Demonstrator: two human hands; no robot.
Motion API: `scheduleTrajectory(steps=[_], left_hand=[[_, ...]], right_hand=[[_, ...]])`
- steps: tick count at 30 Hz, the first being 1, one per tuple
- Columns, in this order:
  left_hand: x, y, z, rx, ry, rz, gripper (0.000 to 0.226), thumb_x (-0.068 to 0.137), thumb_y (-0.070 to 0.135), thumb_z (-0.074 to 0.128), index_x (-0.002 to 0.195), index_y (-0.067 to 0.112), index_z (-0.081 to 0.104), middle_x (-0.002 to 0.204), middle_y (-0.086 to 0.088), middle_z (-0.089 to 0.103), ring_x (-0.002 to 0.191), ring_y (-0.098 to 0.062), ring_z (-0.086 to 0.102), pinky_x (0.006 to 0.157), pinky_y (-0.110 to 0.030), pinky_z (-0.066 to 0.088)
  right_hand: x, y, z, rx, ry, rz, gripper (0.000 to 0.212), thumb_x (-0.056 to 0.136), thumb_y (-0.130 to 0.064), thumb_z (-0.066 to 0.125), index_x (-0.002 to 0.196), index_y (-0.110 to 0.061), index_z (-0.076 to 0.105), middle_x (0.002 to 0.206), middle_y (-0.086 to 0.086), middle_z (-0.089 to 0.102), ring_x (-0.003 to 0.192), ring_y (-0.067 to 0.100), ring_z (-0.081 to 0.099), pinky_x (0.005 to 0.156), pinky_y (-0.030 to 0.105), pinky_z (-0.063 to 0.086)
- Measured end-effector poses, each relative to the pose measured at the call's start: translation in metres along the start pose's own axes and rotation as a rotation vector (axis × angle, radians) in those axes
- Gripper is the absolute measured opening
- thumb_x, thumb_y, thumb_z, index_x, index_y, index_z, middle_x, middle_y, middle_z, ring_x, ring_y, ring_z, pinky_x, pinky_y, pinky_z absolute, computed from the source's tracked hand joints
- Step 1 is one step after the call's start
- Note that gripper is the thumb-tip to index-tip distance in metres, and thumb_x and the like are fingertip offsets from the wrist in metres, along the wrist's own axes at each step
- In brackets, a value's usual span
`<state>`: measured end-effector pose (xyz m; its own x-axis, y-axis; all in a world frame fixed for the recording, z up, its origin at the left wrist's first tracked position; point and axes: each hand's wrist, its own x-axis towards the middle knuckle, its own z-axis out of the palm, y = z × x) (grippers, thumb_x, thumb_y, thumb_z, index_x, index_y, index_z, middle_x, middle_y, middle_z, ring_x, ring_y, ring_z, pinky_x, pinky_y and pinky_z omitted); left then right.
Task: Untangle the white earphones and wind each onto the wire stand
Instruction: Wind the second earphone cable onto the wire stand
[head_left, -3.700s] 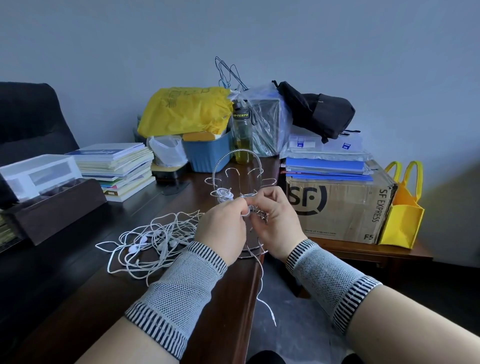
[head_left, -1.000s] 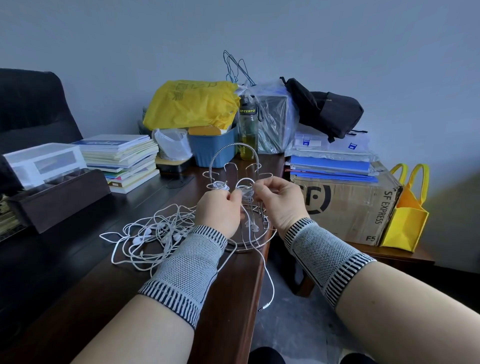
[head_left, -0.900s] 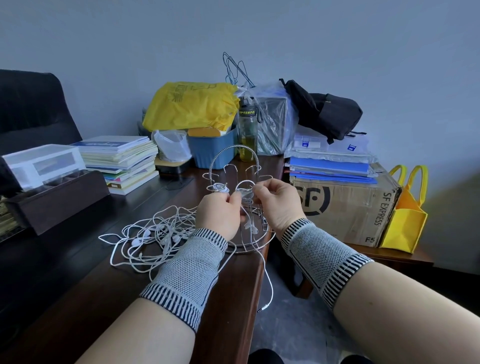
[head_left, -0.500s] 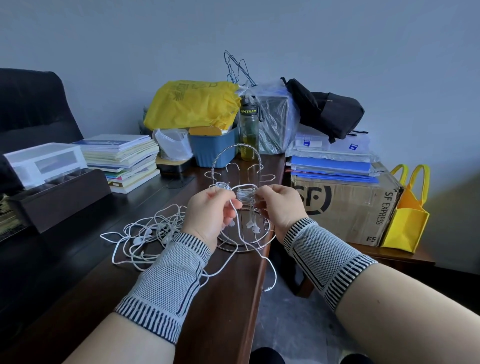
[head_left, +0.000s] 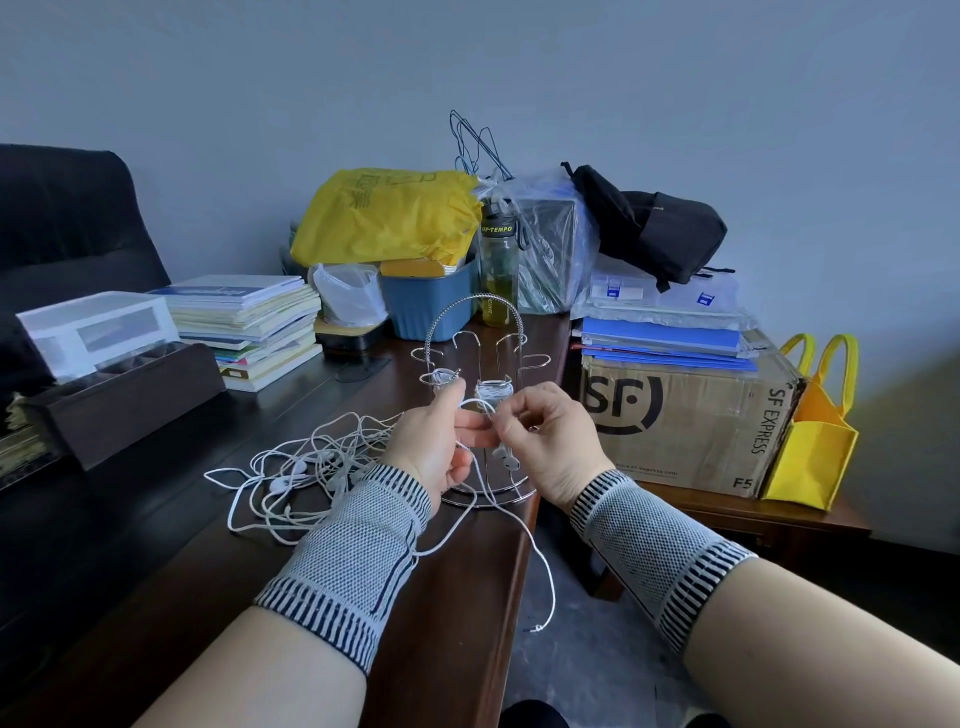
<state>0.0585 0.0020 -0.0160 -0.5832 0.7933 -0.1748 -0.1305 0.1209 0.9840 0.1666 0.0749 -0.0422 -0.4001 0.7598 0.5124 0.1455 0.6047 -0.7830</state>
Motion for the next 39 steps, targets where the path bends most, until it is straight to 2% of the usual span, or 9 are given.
scheduleTrajectory(steps=[6,8,10,15,20,24,29,34,39], left_hand=[[0.003,0.001,0.011,0.048,0.022,0.101,0.031,0.089,0.041,0.065,0.086,0.01,0.072,0.07,-0.008,0.064,0.043,-0.012,0.035,0.054,-0.028,0.032],[0.003,0.001,0.012,0.035,0.028,0.134,0.019,0.091,0.026,0.065,0.077,0.016,0.074,0.065,-0.003,0.068,0.041,-0.01,0.035,0.053,-0.026,0.031],[0.004,-0.002,0.012,0.069,0.036,0.159,0.022,0.091,0.022,0.066,0.071,0.019,0.075,0.066,-0.001,0.068,0.041,-0.01,0.035,0.053,-0.027,0.032],[0.007,-0.01,0.009,0.171,0.076,0.175,0.023,0.087,0.031,0.068,0.067,0.04,0.075,0.07,0.002,0.065,0.057,-0.014,0.046,0.067,-0.035,0.043],[0.005,-0.004,0.009,0.063,0.062,0.062,0.01,0.085,0.029,0.071,0.079,0.03,0.079,0.078,0.003,0.064,0.064,-0.012,0.044,0.065,-0.031,0.039],[0.001,0.001,0.011,0.034,0.009,0.016,0.01,0.087,0.029,0.069,0.09,0.025,0.078,0.092,0.007,0.071,0.081,-0.01,0.054,0.068,-0.028,0.04],[0.0,-0.003,0.006,0.359,-0.011,0.094,0.019,0.092,0.025,0.055,0.089,0.02,0.073,0.091,0.0,0.075,0.089,-0.02,0.069,0.075,-0.036,0.051],[0.001,0.0,-0.001,0.761,-0.183,0.105,0.025,0.089,0.022,0.052,0.09,0.004,0.069,0.079,-0.004,0.069,0.05,-0.012,0.056,0.057,-0.027,0.045],[-0.009,0.013,-0.005,0.819,-0.417,0.088,0.022,0.091,0.015,0.053,0.094,0.002,0.07,0.082,-0.001,0.077,0.038,-0.009,0.029,0.041,-0.019,0.027]], right_hand=[[0.003,-0.003,-0.003,0.043,-0.009,0.031,0.025,0.084,-0.014,0.068,0.066,-0.03,0.063,0.09,0.0,0.06,0.073,0.015,0.064,0.071,0.032,0.057],[0.005,-0.005,-0.005,0.095,-0.038,0.083,0.024,0.087,-0.011,0.064,0.069,-0.026,0.065,0.094,0.004,0.063,0.071,0.012,0.066,0.063,0.02,0.054],[0.006,-0.007,-0.005,0.126,-0.051,0.152,0.025,0.09,-0.01,0.06,0.068,-0.022,0.065,0.083,0.001,0.064,0.055,-0.001,0.06,0.054,0.012,0.047],[0.003,-0.004,-0.006,0.164,-0.083,0.276,0.028,0.088,-0.028,0.066,0.072,-0.005,0.063,0.062,0.004,0.062,0.046,0.0,0.057,0.057,0.023,0.047],[0.002,-0.002,-0.007,0.182,-0.123,0.292,0.036,0.081,-0.035,0.074,0.075,0.0,0.067,0.062,0.004,0.064,0.054,0.009,0.056,0.059,0.026,0.049],[0.002,-0.002,-0.005,0.227,-0.128,0.278,0.018,0.083,-0.019,0.073,0.068,-0.01,0.069,0.062,0.003,0.064,0.056,0.011,0.054,0.061,0.029,0.051],[0.002,-0.001,-0.008,0.161,-0.087,0.214,0.019,0.082,-0.006,0.07,0.069,-0.016,0.061,0.061,-0.005,0.06,0.053,0.007,0.053,0.058,0.025,0.05],[0.003,0.001,-0.012,0.074,-0.068,0.166,0.02,0.081,-0.004,0.065,0.07,-0.021,0.06,0.062,0.0,0.061,0.053,0.011,0.057,0.065,0.035,0.055],[0.002,0.001,-0.014,0.055,-0.054,0.135,0.022,0.083,-0.005,0.065,0.071,-0.023,0.061,0.06,-0.005,0.059,0.046,-0.002,0.056,0.057,0.02,0.049]])
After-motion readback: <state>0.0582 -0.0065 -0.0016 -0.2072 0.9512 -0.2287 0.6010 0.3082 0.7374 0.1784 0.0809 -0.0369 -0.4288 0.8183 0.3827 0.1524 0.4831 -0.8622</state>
